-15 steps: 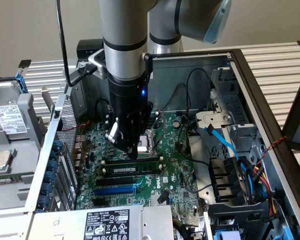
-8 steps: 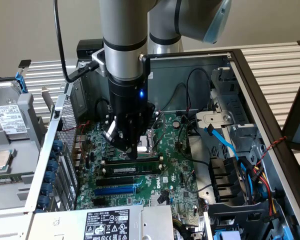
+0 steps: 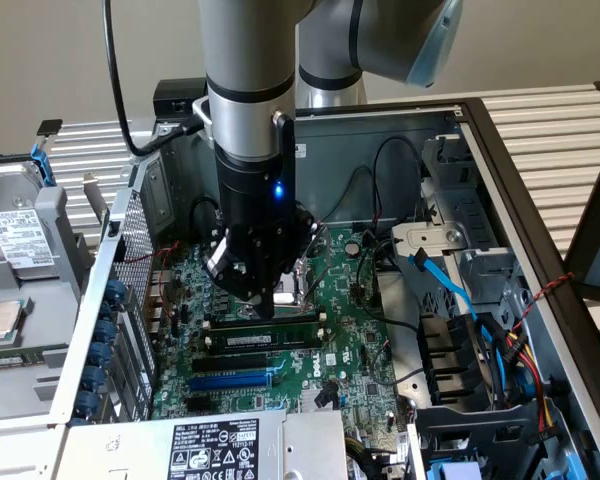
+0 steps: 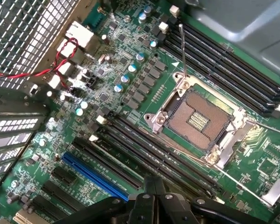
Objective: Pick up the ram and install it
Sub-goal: 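Press down the ram until it locks into place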
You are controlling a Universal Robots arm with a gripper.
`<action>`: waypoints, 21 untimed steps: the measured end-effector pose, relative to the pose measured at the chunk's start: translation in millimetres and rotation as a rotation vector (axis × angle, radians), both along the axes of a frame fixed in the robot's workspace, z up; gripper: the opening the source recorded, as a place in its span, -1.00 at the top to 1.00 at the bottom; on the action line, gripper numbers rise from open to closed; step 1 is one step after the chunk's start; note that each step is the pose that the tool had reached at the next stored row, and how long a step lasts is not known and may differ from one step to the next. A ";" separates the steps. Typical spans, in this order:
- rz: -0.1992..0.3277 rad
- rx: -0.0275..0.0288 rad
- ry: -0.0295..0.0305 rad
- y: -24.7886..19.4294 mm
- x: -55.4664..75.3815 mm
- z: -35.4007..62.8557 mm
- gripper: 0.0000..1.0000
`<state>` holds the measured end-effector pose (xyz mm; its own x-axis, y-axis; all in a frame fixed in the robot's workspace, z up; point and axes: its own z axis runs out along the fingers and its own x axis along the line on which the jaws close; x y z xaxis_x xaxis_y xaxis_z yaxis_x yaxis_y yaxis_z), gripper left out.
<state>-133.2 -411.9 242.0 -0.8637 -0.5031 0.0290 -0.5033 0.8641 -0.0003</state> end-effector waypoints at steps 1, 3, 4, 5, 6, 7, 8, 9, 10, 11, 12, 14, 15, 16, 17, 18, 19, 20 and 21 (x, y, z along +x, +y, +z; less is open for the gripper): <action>-0.016 0.0000 0.0000 0.0 0.0 0.0 0.80; -0.053 0.0000 0.0000 0.0 0.0 0.0 0.80; -0.070 0.0000 0.0000 0.0 0.0 0.0 0.80; -0.087 0.0000 0.0000 0.0 0.0 0.0 0.80; -0.104 0.0000 0.0000 0.0 0.0 0.0 0.80; -0.122 0.0000 0.0000 0.0 0.0 0.0 0.80; -0.140 0.0000 0.0000 0.0 0.0 0.0 0.80; -0.158 0.0000 0.0000 0.0 0.0 0.0 0.80; -0.175 0.0000 0.0000 0.0 0.0 0.0 0.80; -0.194 0.0000 0.0000 0.0 0.0 0.0 0.80; -0.211 0.0000 0.0000 0.0 0.0 0.0 0.80; -0.246 0.0000 0.0000 0.0 0.0 0.0 0.80; -0.264 0.0000 0.0000 0.0 0.0 0.0 0.80; -0.281 0.0001 0.0000 0.0 0.0 0.0 0.80; -0.300 0.0000 0.0000 0.0 0.0 0.0 0.80; -0.317 0.0000 0.0000 0.0 0.0 0.0 0.80; -0.334 0.0000 0.0000 0.0 0.0 0.0 0.80; -0.351 0.0001 0.0000 0.0 0.0 -0.1 0.80; -0.369 0.0000 0.0000 0.0 0.0 0.0 0.80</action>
